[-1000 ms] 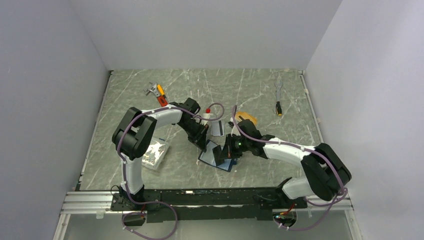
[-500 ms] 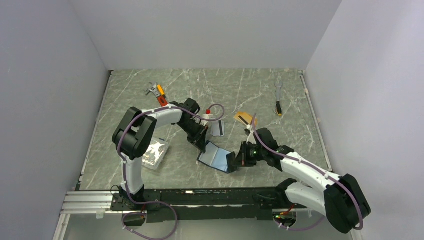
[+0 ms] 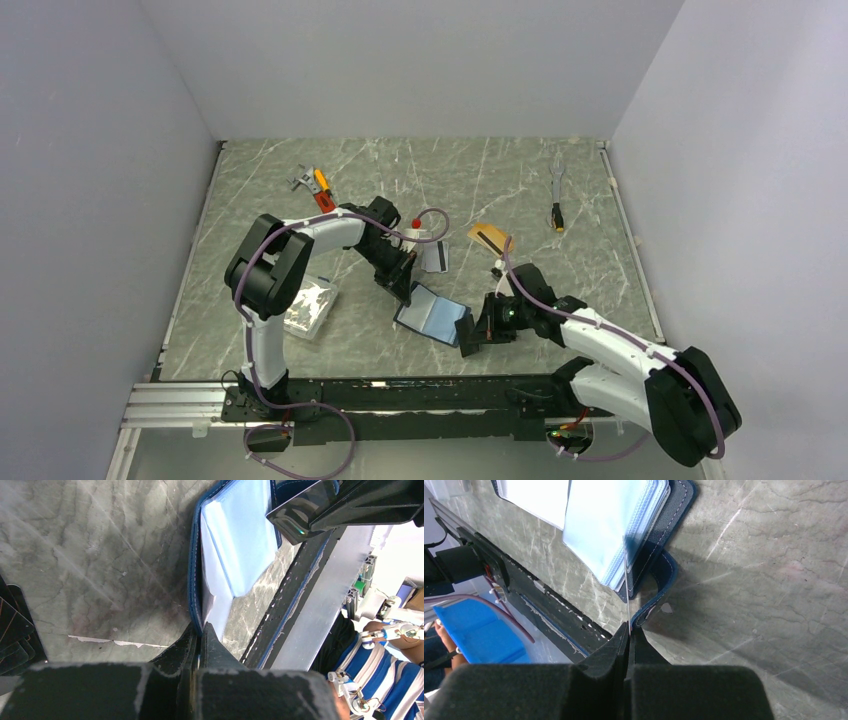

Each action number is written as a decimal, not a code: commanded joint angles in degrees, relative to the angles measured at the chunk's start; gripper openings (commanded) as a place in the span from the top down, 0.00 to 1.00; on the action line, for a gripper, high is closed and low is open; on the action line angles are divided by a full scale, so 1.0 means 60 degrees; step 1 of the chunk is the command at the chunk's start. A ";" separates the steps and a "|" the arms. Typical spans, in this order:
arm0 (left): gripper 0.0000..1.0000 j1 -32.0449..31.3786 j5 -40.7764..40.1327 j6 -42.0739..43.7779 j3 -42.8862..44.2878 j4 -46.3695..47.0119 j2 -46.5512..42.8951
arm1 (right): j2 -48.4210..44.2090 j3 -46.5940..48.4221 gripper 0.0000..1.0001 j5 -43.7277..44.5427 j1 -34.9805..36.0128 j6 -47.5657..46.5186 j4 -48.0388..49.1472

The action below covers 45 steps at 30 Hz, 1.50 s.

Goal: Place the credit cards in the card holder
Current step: Insert the credit card into the card holder.

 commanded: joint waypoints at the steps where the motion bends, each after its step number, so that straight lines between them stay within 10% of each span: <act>1: 1.00 -0.0051 -0.0046 0.0176 0.0234 -0.0038 -0.0154 | -0.0184 0.0067 1.00 -0.0070 -0.0036 -0.0026 -0.0151; 45: 1.00 -0.0063 -0.0019 0.0331 0.0241 -0.0064 -0.0323 | -0.0049 0.0545 1.00 -0.0325 -0.0023 -0.0209 0.0120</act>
